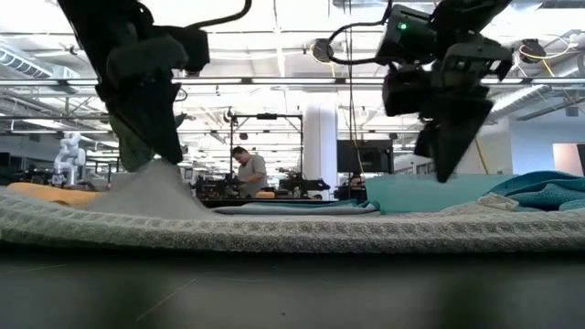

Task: Fold microfiber towels
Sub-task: Fold the gray microfiber towel on the towel

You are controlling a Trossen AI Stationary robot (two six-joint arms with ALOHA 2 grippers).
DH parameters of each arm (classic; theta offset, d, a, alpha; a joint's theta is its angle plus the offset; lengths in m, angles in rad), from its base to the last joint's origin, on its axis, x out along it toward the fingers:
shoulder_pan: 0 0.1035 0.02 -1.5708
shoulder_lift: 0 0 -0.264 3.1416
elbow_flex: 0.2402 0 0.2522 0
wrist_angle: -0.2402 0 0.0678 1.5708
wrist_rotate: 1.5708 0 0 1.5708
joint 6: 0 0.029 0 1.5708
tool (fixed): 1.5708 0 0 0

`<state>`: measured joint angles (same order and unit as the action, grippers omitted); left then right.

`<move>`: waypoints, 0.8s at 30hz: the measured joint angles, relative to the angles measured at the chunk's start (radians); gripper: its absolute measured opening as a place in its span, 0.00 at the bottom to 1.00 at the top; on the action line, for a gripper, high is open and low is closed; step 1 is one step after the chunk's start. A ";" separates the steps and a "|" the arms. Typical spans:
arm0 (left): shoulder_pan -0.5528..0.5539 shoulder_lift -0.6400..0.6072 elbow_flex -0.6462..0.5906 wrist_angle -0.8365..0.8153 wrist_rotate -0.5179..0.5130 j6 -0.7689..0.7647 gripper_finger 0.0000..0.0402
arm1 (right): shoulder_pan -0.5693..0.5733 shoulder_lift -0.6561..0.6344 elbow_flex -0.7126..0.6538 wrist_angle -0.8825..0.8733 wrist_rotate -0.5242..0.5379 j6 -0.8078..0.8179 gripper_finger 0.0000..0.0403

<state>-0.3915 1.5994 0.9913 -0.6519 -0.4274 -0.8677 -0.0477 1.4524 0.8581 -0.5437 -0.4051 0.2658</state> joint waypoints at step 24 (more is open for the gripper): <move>-0.084 0.007 -0.270 0.479 0.016 -0.028 0.01 | 0.383 -0.057 -0.336 0.535 0.534 0.505 0.00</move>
<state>-0.4751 1.6062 0.7211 -0.1727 -0.4116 -0.8959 0.3350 1.3958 0.5222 -0.0083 0.1289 0.7706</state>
